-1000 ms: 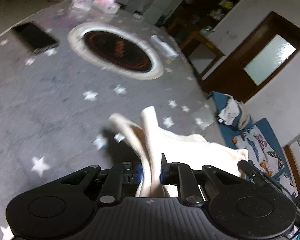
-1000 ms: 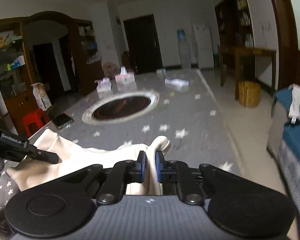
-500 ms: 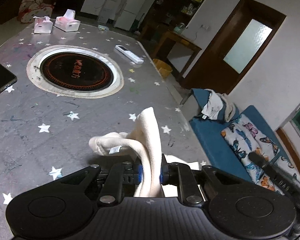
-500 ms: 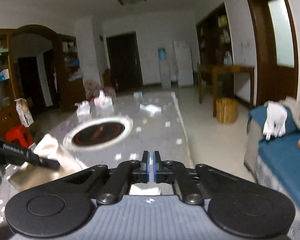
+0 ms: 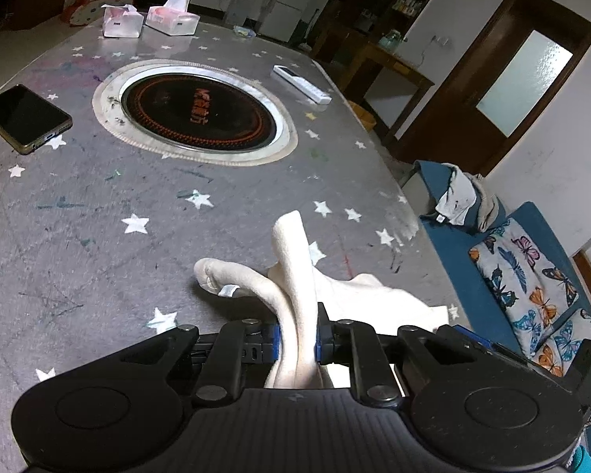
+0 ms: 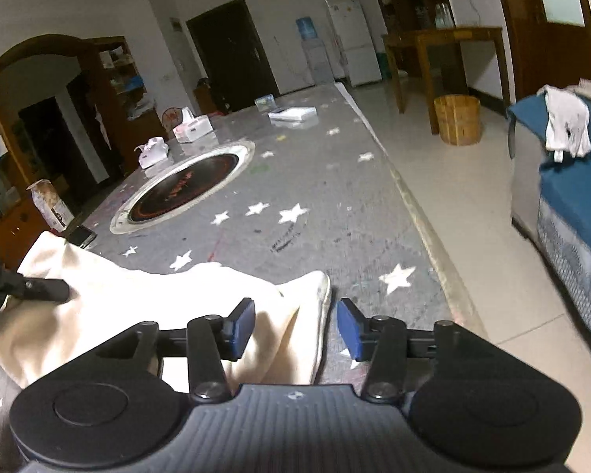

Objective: Fold clothes

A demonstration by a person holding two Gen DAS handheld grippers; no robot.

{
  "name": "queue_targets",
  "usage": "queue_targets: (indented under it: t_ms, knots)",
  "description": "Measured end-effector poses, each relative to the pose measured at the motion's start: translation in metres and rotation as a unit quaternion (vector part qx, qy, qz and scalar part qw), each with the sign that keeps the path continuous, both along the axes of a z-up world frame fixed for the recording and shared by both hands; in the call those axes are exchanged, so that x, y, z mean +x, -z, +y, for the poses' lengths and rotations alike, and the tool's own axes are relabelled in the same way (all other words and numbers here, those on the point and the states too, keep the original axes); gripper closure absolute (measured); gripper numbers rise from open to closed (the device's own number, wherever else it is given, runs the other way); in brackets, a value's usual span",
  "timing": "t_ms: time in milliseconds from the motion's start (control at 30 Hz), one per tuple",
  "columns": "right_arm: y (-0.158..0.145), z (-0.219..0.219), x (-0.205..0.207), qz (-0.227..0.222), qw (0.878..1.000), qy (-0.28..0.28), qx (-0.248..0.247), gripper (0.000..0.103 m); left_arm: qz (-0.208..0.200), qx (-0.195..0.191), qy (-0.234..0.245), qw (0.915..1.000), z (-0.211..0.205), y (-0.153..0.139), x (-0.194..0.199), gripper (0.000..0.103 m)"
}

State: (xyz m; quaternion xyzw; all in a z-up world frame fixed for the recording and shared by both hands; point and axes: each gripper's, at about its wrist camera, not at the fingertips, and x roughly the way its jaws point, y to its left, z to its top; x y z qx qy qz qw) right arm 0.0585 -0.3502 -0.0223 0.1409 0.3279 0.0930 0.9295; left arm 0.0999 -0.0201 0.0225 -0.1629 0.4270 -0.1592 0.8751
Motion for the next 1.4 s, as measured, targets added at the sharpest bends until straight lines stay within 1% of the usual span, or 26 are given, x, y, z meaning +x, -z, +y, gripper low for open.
queue_targets:
  t_ms: [133,167,200,233,267,300,433,567,667,767,867,1033,1233,1400]
  knots:
    - [0.007,0.005,0.001,-0.007,1.0,-0.005,0.015,0.055,0.006,0.006,-0.003,1.0,0.001,0.006,0.002,0.087]
    - [0.008,0.007,0.001,-0.006,1.0,-0.016,0.025,0.059,0.006,0.008,-0.003,1.0,0.0,0.006,0.002,0.087]
    - [0.008,0.009,0.001,-0.005,0.999,-0.023,0.028,0.072,0.003,0.007,-0.001,1.0,-0.001,0.004,0.001,0.087]
    - [0.007,0.013,0.001,-0.004,0.999,-0.029,0.026,0.078,0.0,0.006,0.001,1.0,-0.002,0.002,0.0,0.087]
    - [0.006,0.017,-0.001,-0.008,0.999,-0.031,0.02,0.088,-0.002,0.005,0.003,1.0,-0.002,0.001,-0.001,0.087]
    - [0.004,0.018,-0.003,-0.013,0.999,-0.03,0.015,0.091,-0.005,0.004,0.005,1.0,-0.003,-0.001,-0.002,0.087]
    - [-0.021,0.013,-0.018,-0.053,0.998,-0.021,0.008,0.093,-0.016,0.001,0.012,0.9998,-0.007,-0.009,-0.005,0.087]
    - [-0.055,0.009,-0.036,-0.098,0.995,-0.016,-0.018,0.093,-0.032,-0.006,0.023,0.9992,-0.015,-0.021,-0.008,0.087]
    - [-0.084,0.005,-0.052,-0.133,0.99,-0.007,-0.044,0.093,-0.045,-0.015,0.036,0.9982,-0.027,-0.032,-0.009,0.087]
    - [-0.105,0.0,-0.064,-0.156,0.985,0.002,-0.066,0.093,-0.058,-0.02,0.049,0.9969,-0.039,-0.043,-0.008,0.087]
    - [-0.117,-0.005,-0.071,-0.169,0.982,0.01,-0.082,0.093,-0.068,-0.017,0.06,0.9957,-0.051,-0.051,-0.005,0.087]
    - [-0.122,-0.016,-0.067,-0.166,0.981,0.028,-0.096,0.093,-0.076,-0.01,0.075,0.9942,-0.069,-0.055,0.004,0.087]
    - [-0.106,-0.025,-0.058,-0.146,0.984,0.038,-0.097,0.093,-0.068,0.009,0.083,0.9942,-0.082,-0.044,0.014,0.087]
    - [-0.089,-0.029,-0.048,-0.127,0.987,0.043,-0.093,0.093,-0.056,0.02,0.082,0.9948,-0.084,-0.032,0.023,0.087]
